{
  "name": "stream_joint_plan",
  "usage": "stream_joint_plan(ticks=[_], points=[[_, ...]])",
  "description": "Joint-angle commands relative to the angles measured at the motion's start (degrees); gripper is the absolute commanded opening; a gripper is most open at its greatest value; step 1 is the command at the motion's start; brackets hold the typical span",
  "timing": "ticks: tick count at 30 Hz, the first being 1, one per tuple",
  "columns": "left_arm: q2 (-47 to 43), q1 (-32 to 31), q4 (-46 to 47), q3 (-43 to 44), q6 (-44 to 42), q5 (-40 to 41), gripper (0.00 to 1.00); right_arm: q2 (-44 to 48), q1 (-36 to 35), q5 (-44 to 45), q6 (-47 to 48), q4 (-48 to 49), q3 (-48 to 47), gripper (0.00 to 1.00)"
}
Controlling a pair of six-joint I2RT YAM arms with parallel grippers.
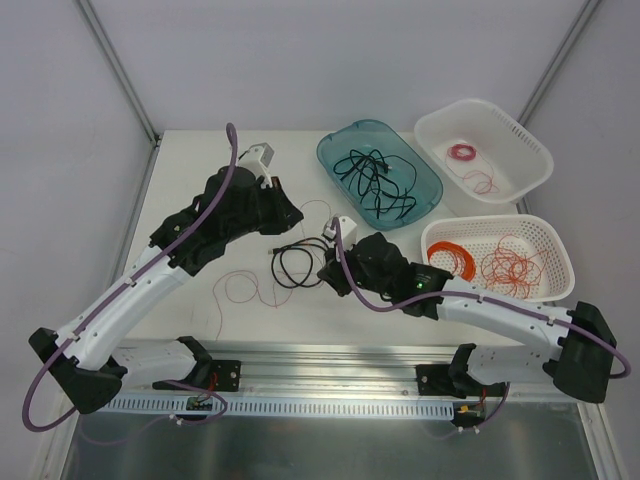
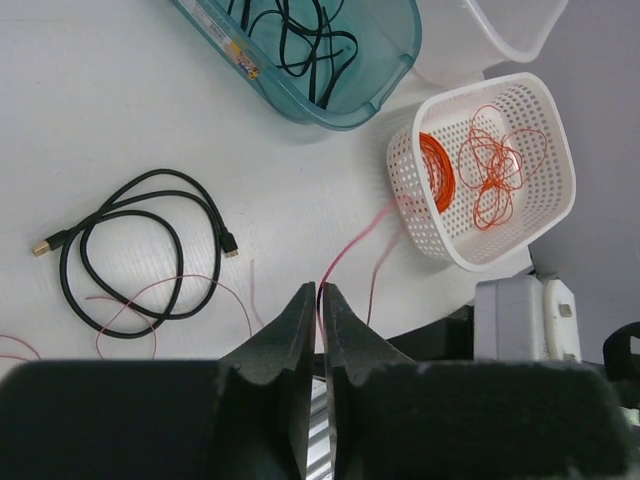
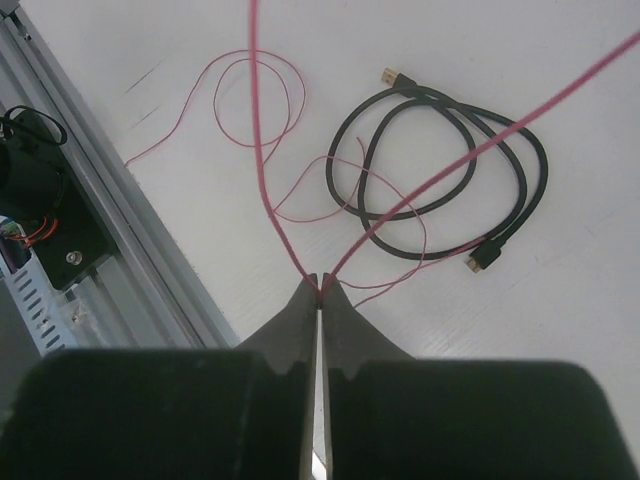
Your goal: Untangle the cables
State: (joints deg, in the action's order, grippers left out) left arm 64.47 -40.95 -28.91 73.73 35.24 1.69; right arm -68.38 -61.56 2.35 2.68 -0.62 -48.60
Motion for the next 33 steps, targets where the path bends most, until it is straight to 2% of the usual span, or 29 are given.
stream_joint_plan(ticks=[1, 2, 3, 6, 7, 10, 13, 14, 18, 24, 29, 33], points=[[-1.01, -0.71, 1.66, -0.61, -0.26, 4.01, 0.09, 3.42, -0.4, 1.43, 1.27, -0.68, -1.5, 0.01], [-1.1, -0.62, 1.66, -0.7, -0.7, 4.45, 0.14, 4.3, -0.32, 1.78, 1.45, -1.39, -1.67, 0.01], [-1.01, -0.62, 1.66, -0.78, -1.14, 5.07, 0.27, 4.74, -0.4, 2.04, 1.63, -3.23, -2.28, 0.01], [-1.62, -0.54, 1.66, -0.44, -3.86, 7.44, 0.5, 6.59, -0.31, 4.32, 2.16, -8.05, -4.47, 0.01], [-2.06, -0.62, 1.57, -0.35, -5.17, 8.23, 0.65, 7.03, -0.31, 6.33, 2.33, -9.47, -5.18, 0.01], [-3.38, -0.45, 1.57, -0.61, -8.07, 11.92, 0.83, 8.79, -0.05, 10.11, 4.0, -14.66, -8.78, 0.01], [-4.35, 0.51, 1.57, -1.84, -11.58, 14.39, 0.91, 10.19, 0.74, 13.98, 5.67, -20.81, -15.17, 0.01], [-4.52, 0.95, 1.57, -2.27, -12.38, 14.74, 0.98, 10.28, 0.91, 15.04, 6.63, -22.39, -17.04, 0.01], [-4.61, 5.08, 1.66, -6.58, -15.82, 14.92, 0.99, 10.11, 4.86, 18.21, 8.57, -31.17, -27.67, 0.01], [-2.77, 14.48, 1.57, -13.86, -19.33, 13.77, 0.99, 8.27, 15.39, 19.27, 12.44, -34.97, -41.74, 0.01], [0.57, 16.95, 2.01, -19.23, -21.18, 16.67, 0.99, 5.2, 27.43, 16.11, 14.1, -32.34, -49.04, 0.01], [3.21, 17.13, 1.66, -20.47, -22.58, 16.23, 0.99, 1.68, 36.14, 15.76, 16.13, -25.23, -52.03, 0.01]])
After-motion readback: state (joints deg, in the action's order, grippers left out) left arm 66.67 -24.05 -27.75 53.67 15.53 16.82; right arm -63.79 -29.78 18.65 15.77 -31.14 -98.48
